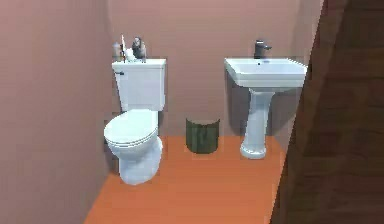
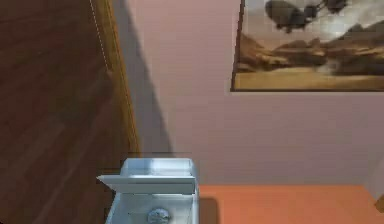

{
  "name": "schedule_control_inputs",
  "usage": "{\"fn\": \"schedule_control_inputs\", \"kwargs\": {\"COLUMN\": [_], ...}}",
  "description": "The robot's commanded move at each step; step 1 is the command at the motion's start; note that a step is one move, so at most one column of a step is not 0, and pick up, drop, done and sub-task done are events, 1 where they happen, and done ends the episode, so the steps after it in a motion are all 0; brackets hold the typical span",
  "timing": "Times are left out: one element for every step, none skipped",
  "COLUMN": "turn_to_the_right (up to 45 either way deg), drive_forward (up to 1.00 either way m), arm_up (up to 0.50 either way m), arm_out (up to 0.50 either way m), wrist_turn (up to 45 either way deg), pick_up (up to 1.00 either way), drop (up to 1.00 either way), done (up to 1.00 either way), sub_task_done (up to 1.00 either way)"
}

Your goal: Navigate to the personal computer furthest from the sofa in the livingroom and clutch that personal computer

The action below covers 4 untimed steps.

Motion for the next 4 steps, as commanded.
{"fn": "schedule_control_inputs", "kwargs": {"turn_to_the_right": [-45.0, -45.0, -6.0, 0.0], "drive_forward": [0.0, 0.0, 0.0, 0.05], "arm_up": [0.0, 0.0, 0.0, 0.0], "arm_out": [0.0, 0.0, 0.0, 0.0], "wrist_turn": [0.0, 0.0, 0.0, 0.0], "pick_up": [0.0, 0.0, 0.0, 0.0], "drop": [0.0, 0.0, 0.0, 0.0], "done": [0.0, 0.0, 0.0, 0.0], "sub_task_done": [0.0, 0.0, 0.0, 0.0]}}
